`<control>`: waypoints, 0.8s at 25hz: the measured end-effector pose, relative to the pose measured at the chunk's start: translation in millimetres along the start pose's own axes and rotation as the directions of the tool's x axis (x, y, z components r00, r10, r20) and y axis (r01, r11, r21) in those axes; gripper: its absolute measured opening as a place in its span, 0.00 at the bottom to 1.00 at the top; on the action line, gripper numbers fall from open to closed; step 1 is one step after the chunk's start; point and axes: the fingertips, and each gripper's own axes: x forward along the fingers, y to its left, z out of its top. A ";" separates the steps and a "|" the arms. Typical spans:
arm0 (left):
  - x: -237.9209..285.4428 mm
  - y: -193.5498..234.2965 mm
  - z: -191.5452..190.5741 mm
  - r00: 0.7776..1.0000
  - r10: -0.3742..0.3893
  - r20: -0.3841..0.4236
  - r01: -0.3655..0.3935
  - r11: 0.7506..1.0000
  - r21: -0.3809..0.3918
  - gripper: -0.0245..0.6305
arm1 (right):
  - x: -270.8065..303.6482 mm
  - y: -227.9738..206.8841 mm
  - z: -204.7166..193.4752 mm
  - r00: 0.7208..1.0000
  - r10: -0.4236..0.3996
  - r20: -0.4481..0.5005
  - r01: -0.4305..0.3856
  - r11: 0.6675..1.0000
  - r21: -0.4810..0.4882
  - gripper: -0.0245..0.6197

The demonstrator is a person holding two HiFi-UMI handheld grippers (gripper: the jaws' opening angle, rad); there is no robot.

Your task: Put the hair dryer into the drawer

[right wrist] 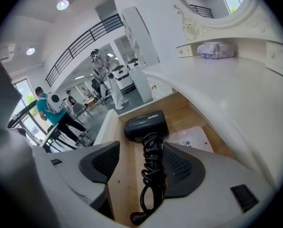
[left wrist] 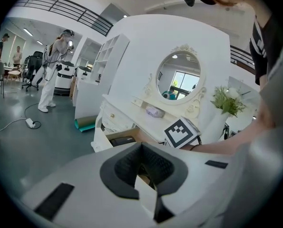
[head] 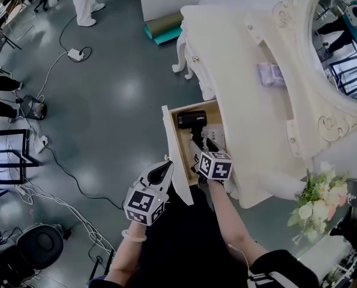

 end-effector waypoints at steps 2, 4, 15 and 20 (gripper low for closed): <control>1.3 -1.6 4.3 1.000 -0.012 -0.001 0.012 1.000 0.015 0.07 | -6.2 2.1 3.7 1.000 0.007 0.020 -0.008 1.000 0.014 0.49; 2.2 -2.9 8.7 1.000 -0.023 0.001 0.023 0.999 0.027 0.07 | -12.2 4.7 8.8 0.999 0.013 0.046 -0.014 1.000 0.019 0.48; 10.6 -23.8 32.3 0.994 -0.106 0.013 0.105 0.992 0.076 0.07 | -55.4 26.6 41.1 0.981 0.052 0.187 -0.058 0.998 0.025 0.44; 15.5 -36.4 41.1 0.989 -0.147 0.015 0.145 0.984 0.099 0.07 | -80.6 27.2 52.7 0.965 0.046 0.258 -0.056 0.998 0.030 0.41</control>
